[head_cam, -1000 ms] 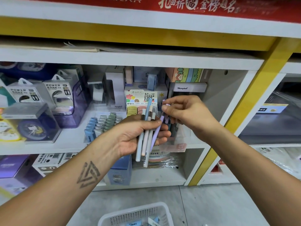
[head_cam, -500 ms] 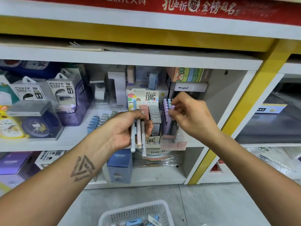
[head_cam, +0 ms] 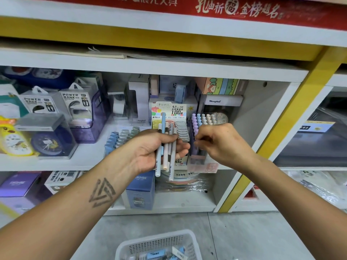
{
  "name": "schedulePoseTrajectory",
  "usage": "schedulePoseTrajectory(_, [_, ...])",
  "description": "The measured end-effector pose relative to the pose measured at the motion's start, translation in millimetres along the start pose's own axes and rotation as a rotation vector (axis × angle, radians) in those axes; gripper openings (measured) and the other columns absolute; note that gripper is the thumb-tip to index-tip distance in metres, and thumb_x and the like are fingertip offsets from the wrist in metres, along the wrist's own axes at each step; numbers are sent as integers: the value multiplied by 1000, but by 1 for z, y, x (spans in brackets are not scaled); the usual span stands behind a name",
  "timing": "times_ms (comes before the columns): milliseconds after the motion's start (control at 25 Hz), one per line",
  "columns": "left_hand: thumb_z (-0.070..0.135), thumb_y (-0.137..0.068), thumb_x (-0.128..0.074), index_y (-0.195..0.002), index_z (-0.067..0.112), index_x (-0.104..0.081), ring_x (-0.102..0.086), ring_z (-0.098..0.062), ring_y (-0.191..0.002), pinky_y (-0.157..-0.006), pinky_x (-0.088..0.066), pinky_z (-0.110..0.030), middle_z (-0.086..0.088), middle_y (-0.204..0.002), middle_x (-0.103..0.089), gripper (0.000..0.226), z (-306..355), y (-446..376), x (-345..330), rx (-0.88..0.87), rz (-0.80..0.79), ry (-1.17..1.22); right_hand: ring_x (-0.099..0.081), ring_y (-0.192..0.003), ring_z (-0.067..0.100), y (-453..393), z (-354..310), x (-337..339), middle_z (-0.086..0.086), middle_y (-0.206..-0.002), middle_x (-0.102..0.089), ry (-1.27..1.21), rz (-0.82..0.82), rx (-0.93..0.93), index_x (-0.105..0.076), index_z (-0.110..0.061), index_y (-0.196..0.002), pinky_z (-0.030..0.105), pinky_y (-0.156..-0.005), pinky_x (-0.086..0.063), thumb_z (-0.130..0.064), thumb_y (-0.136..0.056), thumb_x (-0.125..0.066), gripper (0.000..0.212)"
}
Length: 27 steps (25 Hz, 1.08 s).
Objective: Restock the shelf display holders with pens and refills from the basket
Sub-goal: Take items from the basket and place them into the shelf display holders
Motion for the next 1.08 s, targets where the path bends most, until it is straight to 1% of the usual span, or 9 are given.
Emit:
schedulePoseTrajectory(200, [0,-94,-55,-91,-8,-66,-75,-29,-73,-66,-63,-41,-21,-81,-71,14,-4,0,-3,47,-64,-36,-60,-82,18,-9,-3,6,1,-87,-64,91,-9,-88,-79,-12,-94,36,-73,-49,-22,-94,-67,16])
schedulePoseTrajectory(320, [1,-88,-60,-81,-9,-74,-75,-28,-77,-64,-63,-38,-22,-84,-74,19,-7,-1,-6,61,-99,-94,-58,-64,8,-13,-7,8,3,-76,-71,-355,18,-409,-77,-19,-95,30,-61,-47,-34,-94,-67,18])
schedulePoseTrajectory(400, [0,-82,-64,-81,-5,-77,-75,-30,-83,-64,-62,-38,-23,-89,-74,14,-8,-1,-10,32,-124,-120,-51,-50,0,-13,-11,6,-4,-62,-67,-575,-22,-510,-78,-16,-89,17,-50,-39,-34,-89,-73,20])
schedulePoseTrajectory(480, [-1,-78,-65,-94,-7,-75,-74,-34,-90,-65,-62,-40,-26,-98,-73,20,-9,0,-12,3,-137,-106,-50,-45,0,-15,-14,7,-5,-56,-63,-733,-11,-546,-77,-7,-83,13,-44,-36,-22,-88,-75,16])
schedulePoseTrajectory(600, [0,-82,-63,-113,-7,-65,-73,-37,-92,-67,-62,-42,-28,-105,-71,33,-8,-3,-13,-5,-116,-42,-53,-48,14,-15,-2,26,12,-65,-65,-962,196,-592,-74,-3,-82,21,-44,-40,-6,-92,-66,13])
schedulePoseTrajectory(680, [2,-86,-61,-110,-6,-65,-74,-32,-81,-63,-62,-38,-25,-95,-73,25,-6,-4,-13,-24,-64,-16,-54,-50,15,-12,15,46,10,-67,-68,-906,377,-586,-75,-5,-90,22,-47,-44,-6,-95,-63,13])
schedulePoseTrajectory(800, [4,-96,-53,-109,-6,-65,-71,-24,-65,-57,-60,-30,-19,-82,-72,21,-5,-8,-14,-40,-26,5,-57,-51,8,-3,35,63,-8,-60,-67,-540,517,-507,-73,-18,-94,19,-52,-48,-15,-95,-66,7])
schedulePoseTrajectory(880, [2,-97,-49,-111,-6,-64,-71,-23,-66,-57,-60,-30,-18,-82,-72,22,-6,-9,-16,-37,-38,6,-63,-57,6,2,40,62,-11,-63,-69,-390,516,-431,-69,-25,-97,19,-59,-54,-17,-94,-68,8])
schedulePoseTrajectory(1080, [-4,-90,-56,-105,-6,-69,-75,-29,-81,-64,-62,-37,-22,-95,-73,20,-12,-16,-22,-50,-82,-4,-70,-71,11,3,52,39,1,-78,-70,-234,376,-342,-59,-20,-97,31,-68,-59,-15,-94,-68,11])
Point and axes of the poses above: each hand's wrist, its own y-axis away from the middle knuckle, its own x-axis out of the back of the hand, z = x × y, the point moved 1 cm from there along -y, towards the middle knuckle
